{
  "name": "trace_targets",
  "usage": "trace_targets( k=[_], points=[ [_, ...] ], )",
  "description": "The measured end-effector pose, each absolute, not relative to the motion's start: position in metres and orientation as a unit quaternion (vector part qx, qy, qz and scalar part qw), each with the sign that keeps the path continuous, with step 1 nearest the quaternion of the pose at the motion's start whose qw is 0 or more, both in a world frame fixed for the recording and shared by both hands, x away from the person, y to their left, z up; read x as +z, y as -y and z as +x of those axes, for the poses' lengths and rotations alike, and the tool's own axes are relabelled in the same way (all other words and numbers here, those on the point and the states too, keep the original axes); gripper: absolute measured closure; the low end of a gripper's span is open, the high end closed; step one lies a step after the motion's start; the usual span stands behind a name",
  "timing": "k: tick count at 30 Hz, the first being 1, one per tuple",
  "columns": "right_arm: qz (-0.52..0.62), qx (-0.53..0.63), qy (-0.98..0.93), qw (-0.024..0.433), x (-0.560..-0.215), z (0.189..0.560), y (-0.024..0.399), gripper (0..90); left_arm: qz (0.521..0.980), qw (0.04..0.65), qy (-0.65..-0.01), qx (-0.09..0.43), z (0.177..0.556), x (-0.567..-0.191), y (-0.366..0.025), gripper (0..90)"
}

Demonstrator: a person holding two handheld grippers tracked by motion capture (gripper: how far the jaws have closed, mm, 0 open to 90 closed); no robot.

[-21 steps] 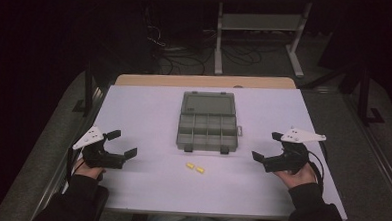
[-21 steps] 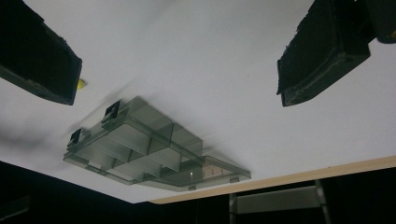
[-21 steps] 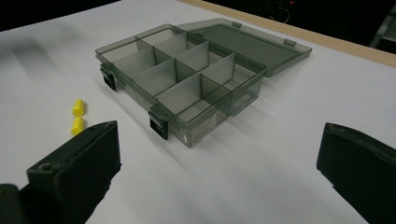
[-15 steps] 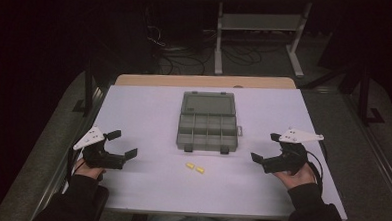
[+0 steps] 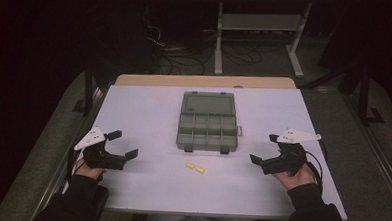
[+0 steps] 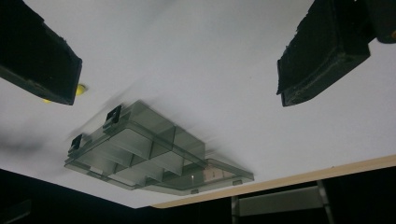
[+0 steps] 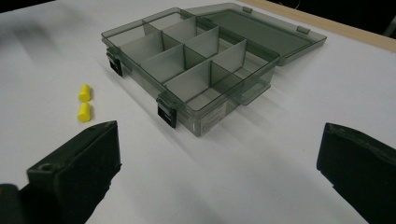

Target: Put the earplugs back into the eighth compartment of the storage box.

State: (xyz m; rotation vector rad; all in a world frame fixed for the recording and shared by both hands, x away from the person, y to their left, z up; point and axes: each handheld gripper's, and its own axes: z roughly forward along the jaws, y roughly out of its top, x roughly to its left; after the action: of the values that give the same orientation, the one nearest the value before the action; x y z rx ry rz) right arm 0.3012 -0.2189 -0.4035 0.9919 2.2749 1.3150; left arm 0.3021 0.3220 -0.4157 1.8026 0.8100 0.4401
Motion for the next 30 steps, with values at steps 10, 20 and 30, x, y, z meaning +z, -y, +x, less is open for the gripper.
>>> trace_targets(
  k=[10,20,30],
  points=[
    [0.340,0.452,-0.811,0.149,-0.402,0.305,0.211,0.0,0.757,0.527,-0.339,0.185,0.302,-0.416,-0.322,0.0],
    [0.310,0.435,-0.834,0.137,-0.394,0.309,0.192,0.0,0.759,0.524,-0.340,0.185,0.302,-0.416,-0.322,0.0],
    [0.287,0.418,-0.853,0.123,-0.391,0.315,0.173,0.0,0.759,0.524,-0.340,0.184,0.302,-0.417,-0.322,0.0]
  ],
)
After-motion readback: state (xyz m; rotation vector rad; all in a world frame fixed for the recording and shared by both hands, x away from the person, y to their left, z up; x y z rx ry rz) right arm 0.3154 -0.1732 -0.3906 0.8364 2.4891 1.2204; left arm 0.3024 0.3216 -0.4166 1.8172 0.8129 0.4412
